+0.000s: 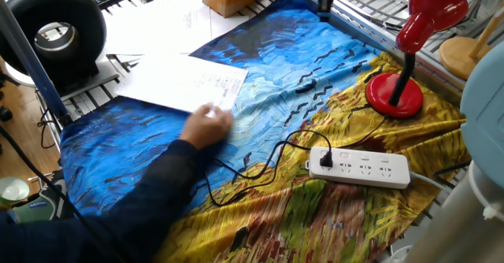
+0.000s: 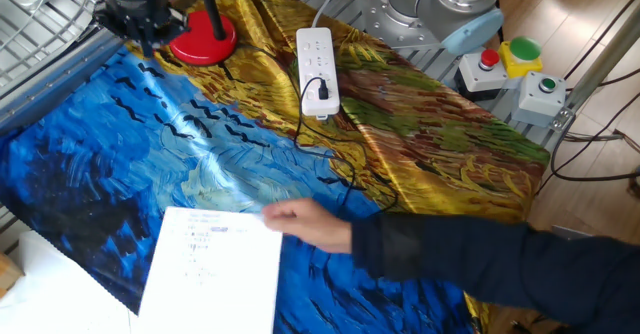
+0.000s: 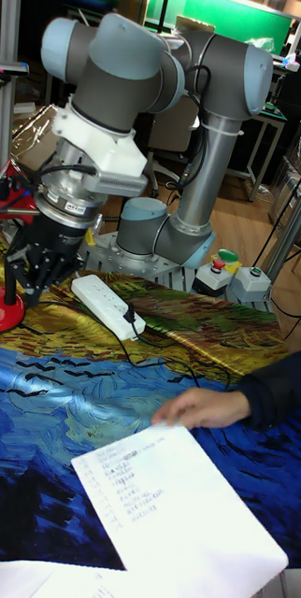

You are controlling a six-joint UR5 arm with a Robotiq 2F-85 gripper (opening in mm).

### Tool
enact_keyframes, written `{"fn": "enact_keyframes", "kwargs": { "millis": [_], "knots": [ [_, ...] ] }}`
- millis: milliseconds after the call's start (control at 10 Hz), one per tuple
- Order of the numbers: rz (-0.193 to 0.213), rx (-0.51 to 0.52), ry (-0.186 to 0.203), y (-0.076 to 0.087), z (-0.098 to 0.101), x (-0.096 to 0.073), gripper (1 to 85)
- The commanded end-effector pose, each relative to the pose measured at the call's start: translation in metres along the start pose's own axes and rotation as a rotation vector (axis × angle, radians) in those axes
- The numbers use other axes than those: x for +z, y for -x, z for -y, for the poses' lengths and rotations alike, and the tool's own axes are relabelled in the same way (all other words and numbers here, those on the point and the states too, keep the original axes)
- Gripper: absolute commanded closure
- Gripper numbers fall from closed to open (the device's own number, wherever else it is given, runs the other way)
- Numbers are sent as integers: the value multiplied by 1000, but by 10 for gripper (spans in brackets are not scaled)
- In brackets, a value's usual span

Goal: Turn on the desk lamp by pressing the button

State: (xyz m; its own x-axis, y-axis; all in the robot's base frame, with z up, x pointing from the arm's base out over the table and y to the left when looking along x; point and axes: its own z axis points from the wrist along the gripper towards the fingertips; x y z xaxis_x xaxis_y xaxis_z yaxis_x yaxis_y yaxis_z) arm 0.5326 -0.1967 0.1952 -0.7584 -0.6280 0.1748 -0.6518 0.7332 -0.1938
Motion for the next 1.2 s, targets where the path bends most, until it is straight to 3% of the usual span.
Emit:
{"fn": "enact_keyframes", "kwargs": {
  "millis": [0, 200, 400, 500, 700, 900, 1100],
  "knots": [
    [-127, -103, -93, -33, 27, -5, 843],
    [-170, -119, -144, -43, 41, -8, 843],
    [-172, -166, -216, -41, 60, -11, 843],
    [-154, -197, -216, -35, 61, -10, 843],
    [-79, -250, -176, -22, 52, 3, 843],
    [-20, -303, -187, -31, 59, 33, 843],
    [-8, -328, -189, -39, 59, 40, 843]
  ]
}}
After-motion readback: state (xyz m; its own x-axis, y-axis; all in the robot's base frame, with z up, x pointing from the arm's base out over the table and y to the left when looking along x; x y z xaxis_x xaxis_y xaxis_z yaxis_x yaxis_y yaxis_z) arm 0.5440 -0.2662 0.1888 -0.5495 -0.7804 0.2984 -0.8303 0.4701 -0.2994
